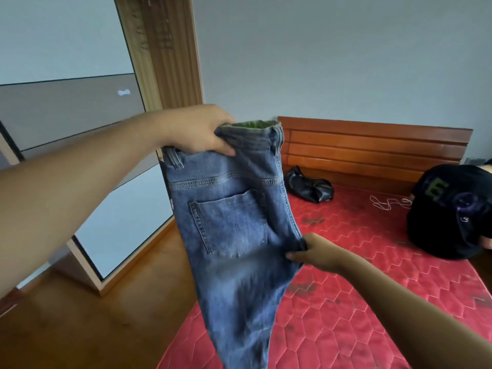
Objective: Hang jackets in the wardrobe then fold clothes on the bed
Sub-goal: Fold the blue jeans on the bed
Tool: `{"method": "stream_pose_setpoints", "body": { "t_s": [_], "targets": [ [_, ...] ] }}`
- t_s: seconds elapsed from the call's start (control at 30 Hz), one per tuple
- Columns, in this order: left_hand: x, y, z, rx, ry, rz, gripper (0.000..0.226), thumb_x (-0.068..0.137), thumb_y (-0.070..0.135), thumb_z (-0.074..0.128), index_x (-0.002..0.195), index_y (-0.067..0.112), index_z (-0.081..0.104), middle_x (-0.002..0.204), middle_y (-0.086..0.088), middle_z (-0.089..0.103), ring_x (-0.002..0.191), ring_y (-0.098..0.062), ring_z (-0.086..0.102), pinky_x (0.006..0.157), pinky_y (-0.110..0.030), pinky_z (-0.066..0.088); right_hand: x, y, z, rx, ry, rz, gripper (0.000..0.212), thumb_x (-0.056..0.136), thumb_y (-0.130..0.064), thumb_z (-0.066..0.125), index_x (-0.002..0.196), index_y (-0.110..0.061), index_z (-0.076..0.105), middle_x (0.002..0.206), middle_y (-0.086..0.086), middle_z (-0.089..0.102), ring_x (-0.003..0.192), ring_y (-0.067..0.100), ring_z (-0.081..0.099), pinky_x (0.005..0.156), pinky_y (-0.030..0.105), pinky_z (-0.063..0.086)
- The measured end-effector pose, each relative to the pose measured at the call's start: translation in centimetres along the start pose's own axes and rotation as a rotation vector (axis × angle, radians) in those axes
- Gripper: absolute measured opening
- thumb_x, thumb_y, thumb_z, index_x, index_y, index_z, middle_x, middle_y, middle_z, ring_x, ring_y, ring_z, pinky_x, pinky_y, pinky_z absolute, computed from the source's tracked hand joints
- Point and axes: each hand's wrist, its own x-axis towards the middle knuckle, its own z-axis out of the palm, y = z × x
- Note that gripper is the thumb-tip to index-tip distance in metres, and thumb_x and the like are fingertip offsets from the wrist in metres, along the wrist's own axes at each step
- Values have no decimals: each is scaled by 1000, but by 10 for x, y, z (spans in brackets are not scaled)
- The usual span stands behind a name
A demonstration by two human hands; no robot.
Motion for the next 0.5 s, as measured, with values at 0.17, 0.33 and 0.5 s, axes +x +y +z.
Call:
{"method": "stream_pose_setpoints", "body": {
  "t_s": [0.17, 0.33, 0.5],
  "targets": [
    [-3, 9, 22, 20, -50, 15, 20, 84, 32, 80, 95, 18, 70, 88, 3, 71, 85, -16, 66, 79, -40, 52, -18, -110, -41, 447, 163, -429, 59, 81, -23, 86, 132, -15, 58, 128, 1, 70, 118, 13, 66, 102, 32, 52],
    [-11, 18, 30, -4, -2, 4, 26, 80, 45, 80, 88, 24, 67, 83, 7, 67, 79, -13, 62, 65, -32, 46, -35, -160, -56, 447, 434, -585, 25, 88, -2, 75, 104, -22, 76, 98, -6, 77, 89, 5, 67, 84, 28, 56],
    [-53, -11, 41, -190, 13, -141, 23, 83, 43, 79, 95, 35, 60, 87, 21, 62, 81, 2, 59, 65, -19, 39, -47, -143, -54, 640, 517, -511, 21, 85, 5, 73, 103, -7, 75, 97, 1, 78, 90, 11, 71, 84, 29, 58]
  ]
}}
